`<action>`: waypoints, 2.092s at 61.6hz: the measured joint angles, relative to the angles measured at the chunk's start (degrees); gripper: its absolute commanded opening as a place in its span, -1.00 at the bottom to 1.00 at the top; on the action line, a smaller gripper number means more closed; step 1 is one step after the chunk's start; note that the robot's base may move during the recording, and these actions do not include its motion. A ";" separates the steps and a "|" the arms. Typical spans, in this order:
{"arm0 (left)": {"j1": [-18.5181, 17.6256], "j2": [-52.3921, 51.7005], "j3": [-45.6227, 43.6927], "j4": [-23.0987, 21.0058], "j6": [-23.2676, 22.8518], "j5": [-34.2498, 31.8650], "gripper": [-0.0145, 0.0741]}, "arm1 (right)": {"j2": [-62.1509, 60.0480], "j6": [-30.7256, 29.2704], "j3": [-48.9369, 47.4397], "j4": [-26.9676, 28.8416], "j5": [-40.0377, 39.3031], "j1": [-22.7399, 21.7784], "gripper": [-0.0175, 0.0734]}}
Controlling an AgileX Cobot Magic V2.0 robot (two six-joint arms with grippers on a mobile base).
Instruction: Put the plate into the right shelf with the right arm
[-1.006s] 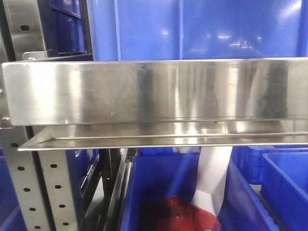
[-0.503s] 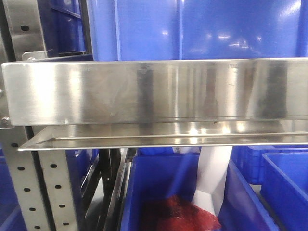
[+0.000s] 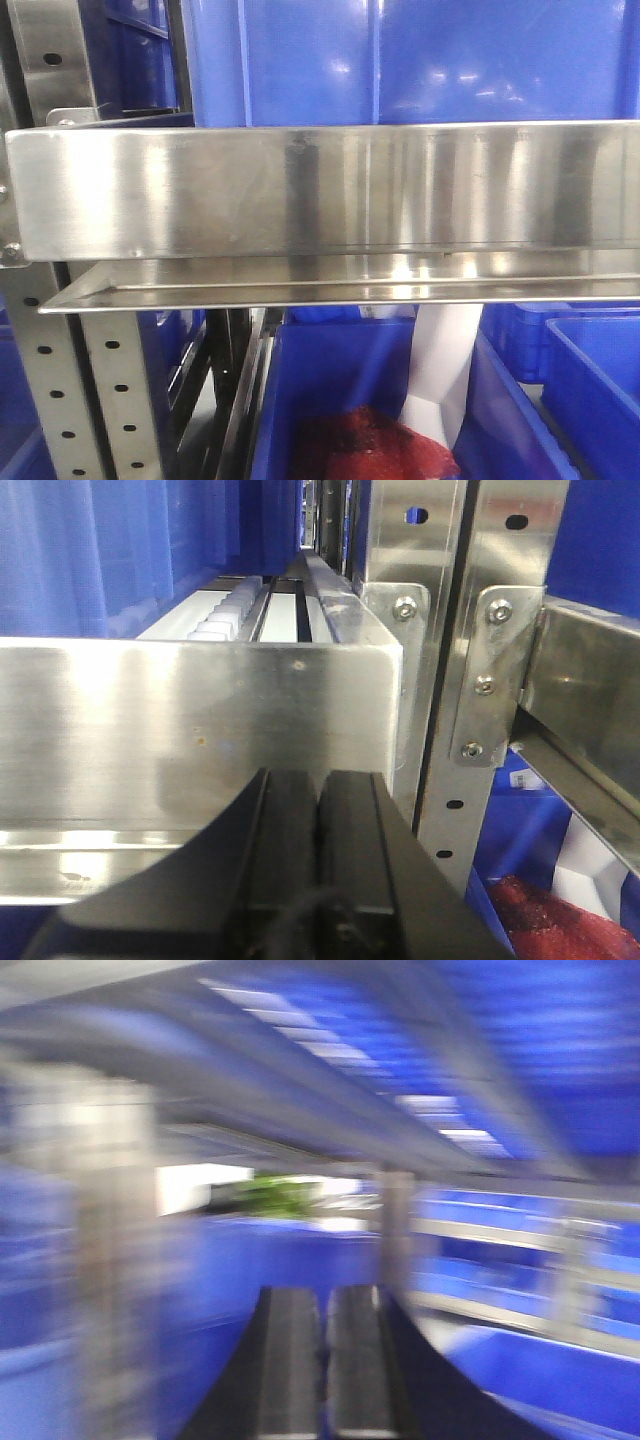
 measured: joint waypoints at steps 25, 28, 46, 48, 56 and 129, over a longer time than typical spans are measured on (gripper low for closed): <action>0.00 0.00 0.00 0.00 0.00 0.00 -0.78 | -1.96 0.00 0.00 -0.19 6.03 0.00 -0.49; 0.00 0.00 0.00 0.00 0.00 0.00 -0.78 | -1.96 0.00 0.00 -0.19 6.03 0.00 -0.49; 0.00 0.00 0.00 0.00 0.00 0.00 -0.78 | -1.96 0.00 0.00 -0.34 6.03 0.00 -0.49; 0.00 0.00 0.00 0.00 0.00 0.00 -0.78 | -1.96 0.00 0.00 -0.45 5.90 0.00 -0.49; 0.00 0.00 0.00 0.00 0.00 0.00 -0.78 | -2.82 0.00 0.13 -1.43 5.64 0.00 -0.49; 0.00 0.00 0.00 0.00 0.00 0.00 -0.78 | -36.68 62.08 50.47 -58.60 -0.20 -21.60 -0.49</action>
